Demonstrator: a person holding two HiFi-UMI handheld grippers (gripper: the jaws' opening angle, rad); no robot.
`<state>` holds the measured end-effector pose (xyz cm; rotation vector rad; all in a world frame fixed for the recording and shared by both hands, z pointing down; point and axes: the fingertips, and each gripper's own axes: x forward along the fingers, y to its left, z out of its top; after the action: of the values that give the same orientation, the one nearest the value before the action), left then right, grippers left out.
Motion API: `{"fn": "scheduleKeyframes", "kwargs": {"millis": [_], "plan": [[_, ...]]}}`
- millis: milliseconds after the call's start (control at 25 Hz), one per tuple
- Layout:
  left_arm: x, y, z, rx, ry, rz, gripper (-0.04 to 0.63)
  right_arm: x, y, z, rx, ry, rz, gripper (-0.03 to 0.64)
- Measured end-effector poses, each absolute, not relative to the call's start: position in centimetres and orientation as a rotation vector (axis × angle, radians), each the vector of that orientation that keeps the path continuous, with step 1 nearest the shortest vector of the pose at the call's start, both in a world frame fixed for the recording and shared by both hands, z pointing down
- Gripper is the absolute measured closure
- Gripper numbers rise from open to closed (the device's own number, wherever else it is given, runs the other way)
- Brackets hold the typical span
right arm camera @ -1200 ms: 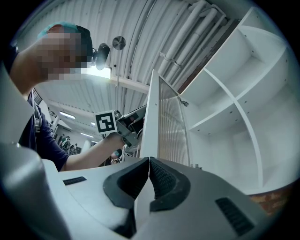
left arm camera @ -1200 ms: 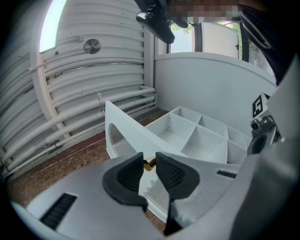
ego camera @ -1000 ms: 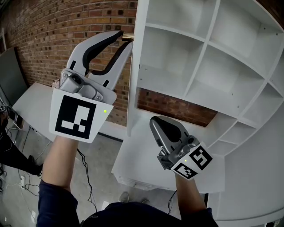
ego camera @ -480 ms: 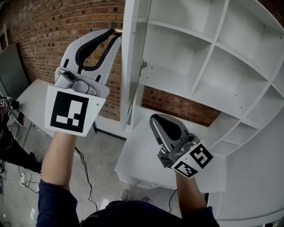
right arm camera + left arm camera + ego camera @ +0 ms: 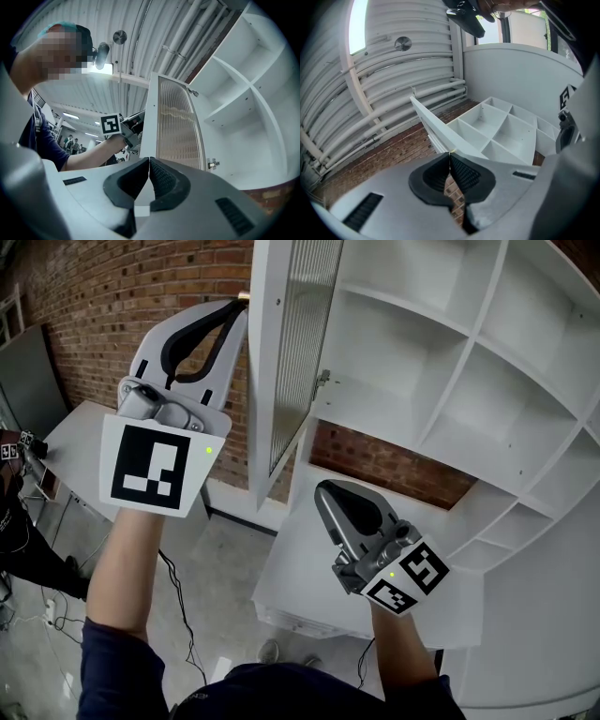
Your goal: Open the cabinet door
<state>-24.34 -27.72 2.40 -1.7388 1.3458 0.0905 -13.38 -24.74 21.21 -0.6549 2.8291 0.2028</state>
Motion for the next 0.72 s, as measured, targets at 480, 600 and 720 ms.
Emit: {"fn": "scheduleKeyframes", "kwargs": {"millis": [480,600,720], "plan": [[-24.4,-26.3,4.2,-1.787,1.387,0.119,0.588,-13.6,-24.6,21.4,-0.633,2.84,0.178,0.591],[-23.8,-25.9,5.1,-1.805,1.404,0.107,0.588,-13.2,-24.4,21.2,-0.612,2.844,0.166,0.591],[-23.0,-25.0,6.4,-1.833,1.425,0.105,0.588,-12.7,-23.9,21.3,-0.593,2.845,0.16,0.591]]}}
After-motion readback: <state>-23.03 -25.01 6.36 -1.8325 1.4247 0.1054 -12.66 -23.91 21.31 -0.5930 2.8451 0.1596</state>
